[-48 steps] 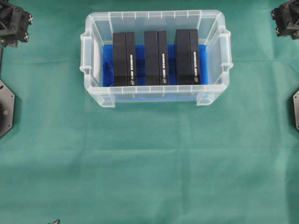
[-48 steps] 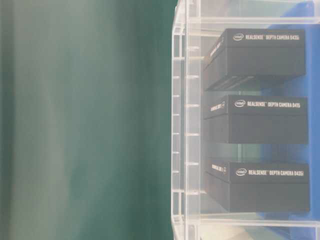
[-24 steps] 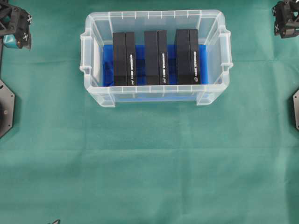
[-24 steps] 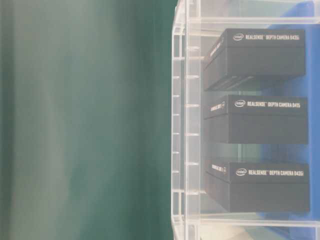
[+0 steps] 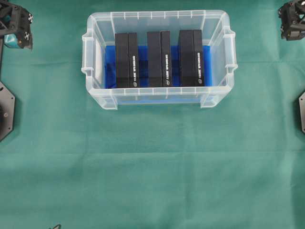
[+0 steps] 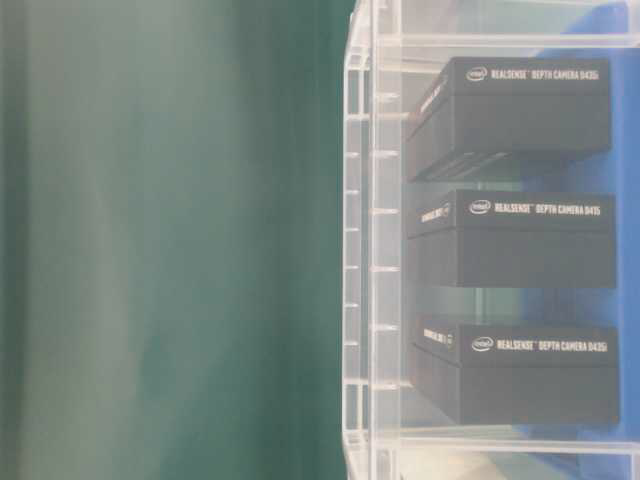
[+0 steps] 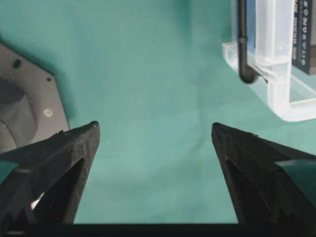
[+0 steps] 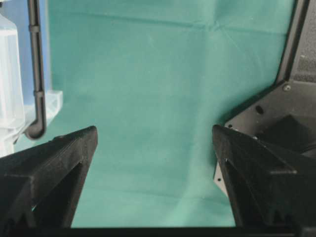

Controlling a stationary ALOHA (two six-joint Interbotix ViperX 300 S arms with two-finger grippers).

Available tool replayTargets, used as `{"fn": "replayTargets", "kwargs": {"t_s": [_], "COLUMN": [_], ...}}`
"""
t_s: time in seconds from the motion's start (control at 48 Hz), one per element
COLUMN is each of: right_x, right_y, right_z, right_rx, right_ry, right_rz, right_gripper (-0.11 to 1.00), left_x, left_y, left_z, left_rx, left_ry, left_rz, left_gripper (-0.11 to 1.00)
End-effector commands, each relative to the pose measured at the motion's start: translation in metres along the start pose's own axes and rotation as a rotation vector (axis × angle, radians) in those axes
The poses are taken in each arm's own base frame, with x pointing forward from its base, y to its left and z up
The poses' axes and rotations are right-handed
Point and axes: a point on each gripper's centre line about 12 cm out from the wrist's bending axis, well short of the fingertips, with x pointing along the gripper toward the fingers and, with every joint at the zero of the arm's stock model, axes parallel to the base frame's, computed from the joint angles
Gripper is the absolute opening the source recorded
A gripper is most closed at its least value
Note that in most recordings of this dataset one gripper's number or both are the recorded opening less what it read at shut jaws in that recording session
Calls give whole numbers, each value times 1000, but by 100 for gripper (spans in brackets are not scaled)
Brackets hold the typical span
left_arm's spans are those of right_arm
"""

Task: Take out the box from the case.
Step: 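Move the open right gripper over the middle black box pair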

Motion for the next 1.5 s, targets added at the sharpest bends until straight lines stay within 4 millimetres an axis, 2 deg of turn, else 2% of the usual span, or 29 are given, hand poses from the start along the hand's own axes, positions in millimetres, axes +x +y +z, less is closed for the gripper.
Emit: {"fn": "replayTargets", "kwargs": {"t_s": [0.0,0.167,0.417,0.646,1.042,1.229,1.479], "right_x": [-4,1,13,24,32,33,33], "right_y": [1,6,32,70,152,182,213], "right_z": [2,3,11,16,13,9,5], "right_rx": [6,13,66,82,44,28,39], "right_ry": [-9,-10,-25,-24,-8,10,15], "right_rz": [16,16,64,94,122,150,182], "right_gripper": [92,92,92,92,92,92,92], "left_x": [-5,-6,-5,-1,-1,-1,-1], "left_y": [-1,-5,-8,-8,-10,-13,-13], "left_z": [2,4,6,6,7,8,8], "left_rx": [-4,0,5,13,25,74,80], "left_ry": [-19,-40,-40,-34,-43,-50,-50], "left_rz": [-28,-60,-59,-48,-67,-86,-86], "left_gripper": [98,98,97,97,97,97,97]}}
